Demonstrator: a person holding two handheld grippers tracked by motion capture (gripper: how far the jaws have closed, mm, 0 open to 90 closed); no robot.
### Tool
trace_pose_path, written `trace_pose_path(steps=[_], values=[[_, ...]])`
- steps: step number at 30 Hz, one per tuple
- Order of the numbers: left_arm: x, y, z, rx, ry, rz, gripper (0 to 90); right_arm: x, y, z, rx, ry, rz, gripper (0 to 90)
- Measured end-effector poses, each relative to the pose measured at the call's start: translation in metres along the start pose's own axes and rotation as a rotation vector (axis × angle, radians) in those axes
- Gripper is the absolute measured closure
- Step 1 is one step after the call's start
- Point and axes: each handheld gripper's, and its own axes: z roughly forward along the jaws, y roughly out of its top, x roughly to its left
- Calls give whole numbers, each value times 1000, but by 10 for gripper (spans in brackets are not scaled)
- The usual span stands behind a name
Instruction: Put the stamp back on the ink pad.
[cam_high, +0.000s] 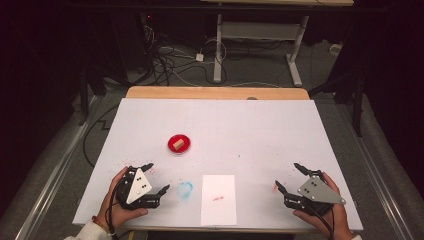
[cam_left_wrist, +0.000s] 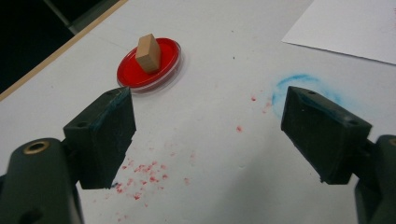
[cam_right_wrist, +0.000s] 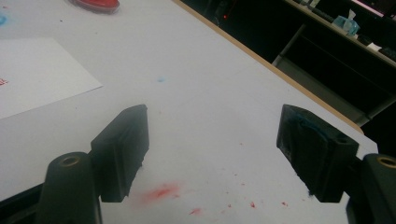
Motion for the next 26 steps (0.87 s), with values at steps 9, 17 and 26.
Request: trace_pose_path(steps=[9, 17, 26], values=[[0, 0, 1, 6, 0, 4, 172, -1, -1, -1, 0, -4, 6, 257], [3, 0, 2, 7, -3, -8, 172, -1, -2, 1, 6, -2, 9, 258], [5, 1, 5, 15, -5, -20, 172, -5, -4, 1, 4, -2, 17, 257]])
